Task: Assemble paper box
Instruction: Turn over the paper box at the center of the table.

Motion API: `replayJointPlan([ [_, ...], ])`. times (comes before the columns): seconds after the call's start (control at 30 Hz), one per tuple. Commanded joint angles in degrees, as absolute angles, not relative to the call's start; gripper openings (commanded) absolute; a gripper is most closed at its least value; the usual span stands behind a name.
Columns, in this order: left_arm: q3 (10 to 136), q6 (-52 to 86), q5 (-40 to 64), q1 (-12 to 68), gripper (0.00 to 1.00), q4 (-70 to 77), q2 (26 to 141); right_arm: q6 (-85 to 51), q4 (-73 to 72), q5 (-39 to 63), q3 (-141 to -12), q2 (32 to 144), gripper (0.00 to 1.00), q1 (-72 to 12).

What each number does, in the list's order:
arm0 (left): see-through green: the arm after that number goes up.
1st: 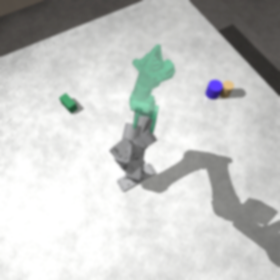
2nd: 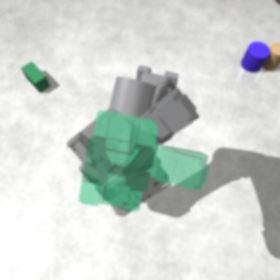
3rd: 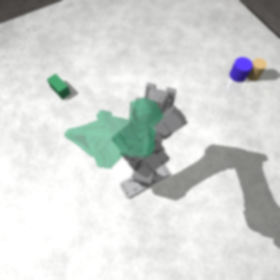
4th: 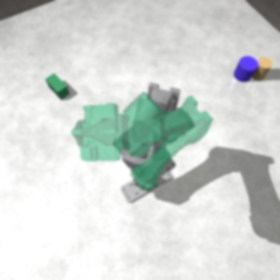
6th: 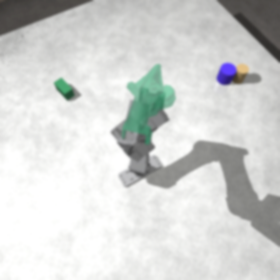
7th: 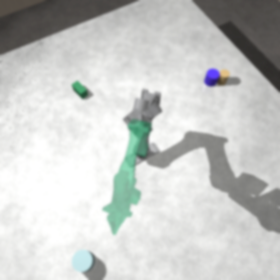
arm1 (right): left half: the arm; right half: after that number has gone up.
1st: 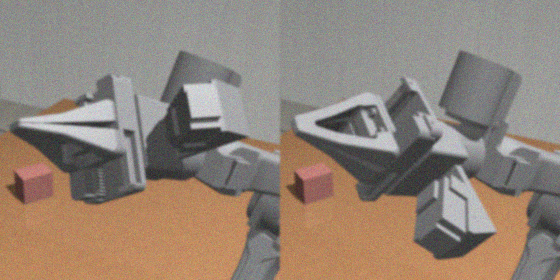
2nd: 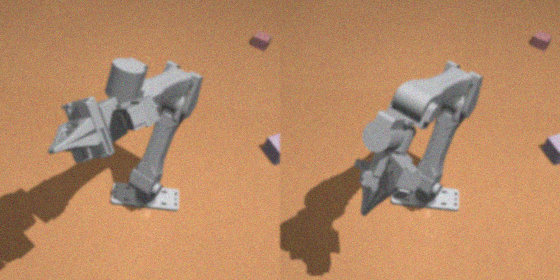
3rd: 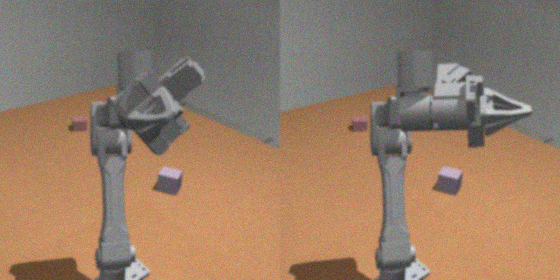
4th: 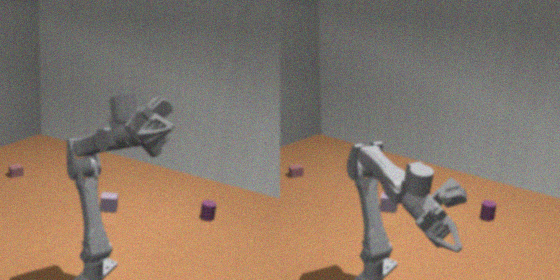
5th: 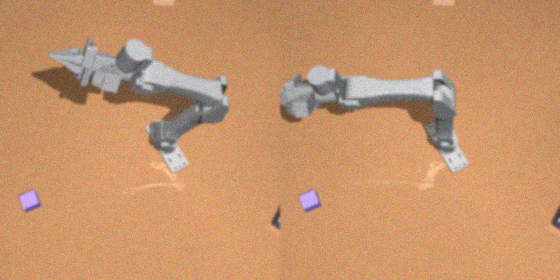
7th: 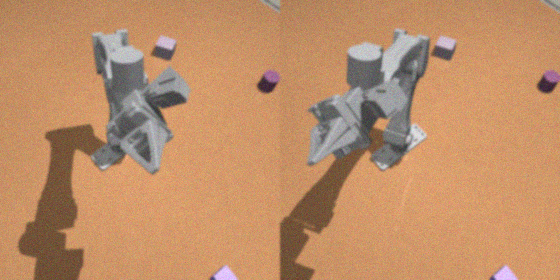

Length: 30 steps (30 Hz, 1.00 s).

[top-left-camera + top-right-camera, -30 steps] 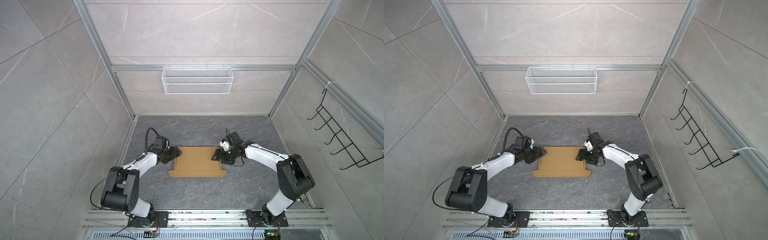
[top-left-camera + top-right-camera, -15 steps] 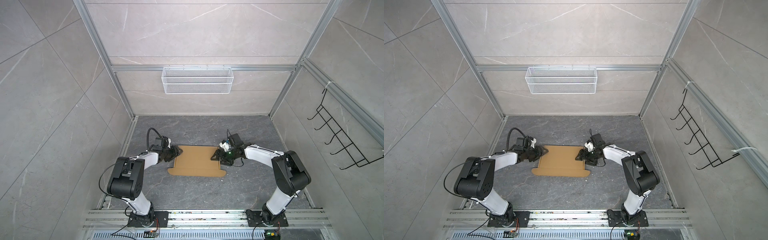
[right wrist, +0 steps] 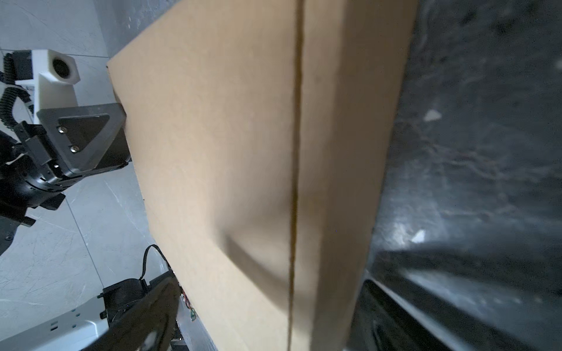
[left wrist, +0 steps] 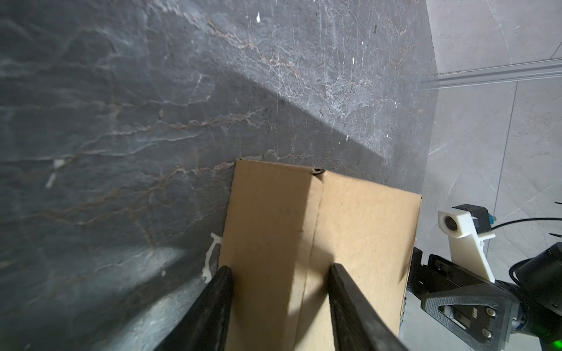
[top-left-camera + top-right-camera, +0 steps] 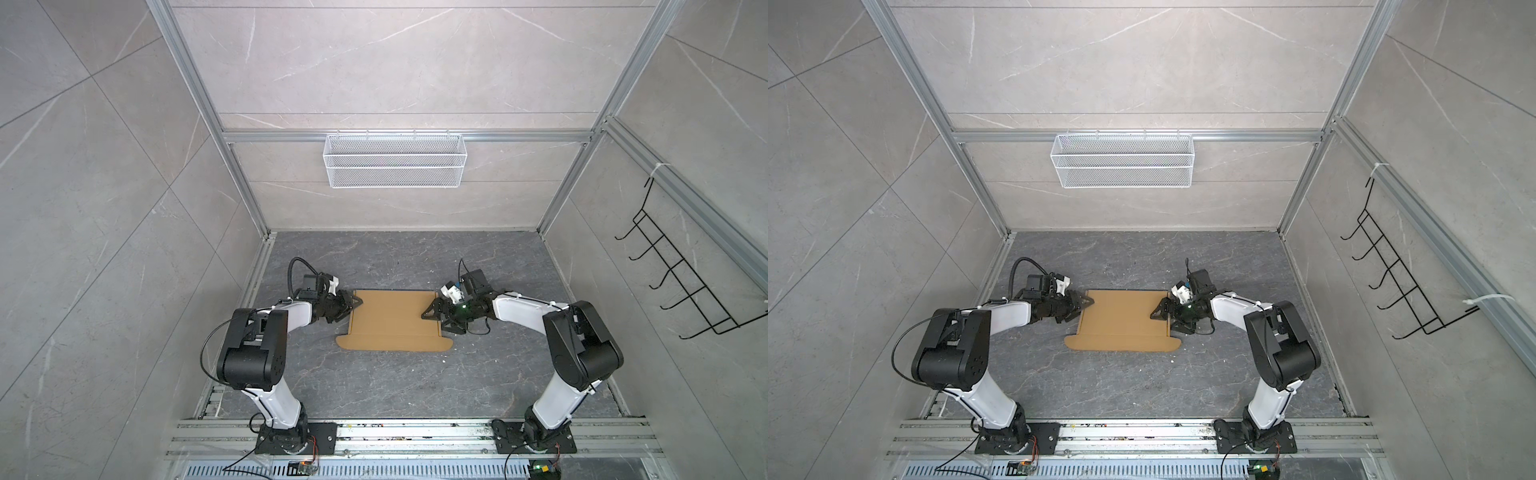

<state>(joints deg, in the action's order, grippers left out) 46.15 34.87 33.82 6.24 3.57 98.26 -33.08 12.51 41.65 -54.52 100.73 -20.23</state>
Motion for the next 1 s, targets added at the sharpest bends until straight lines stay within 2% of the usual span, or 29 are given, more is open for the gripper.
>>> replayJointPlan([
  [0.0,44.55,33.57,26.50,5.43,0.49,-5.87,102.21,-34.00,10.94,44.24,-53.72,102.39,0.96,-20.07],
  [0.13,44.75,33.31,25.82,4.77,0.47,-7.07,102.66,-33.78,11.16,44.29,-53.24,102.66,0.99,-19.87],
  [0.97,43.94,35.30,26.78,1.94,0.39,-7.37,102.02,-36.61,5.99,47.34,-49.19,102.10,0.99,-19.28],
])
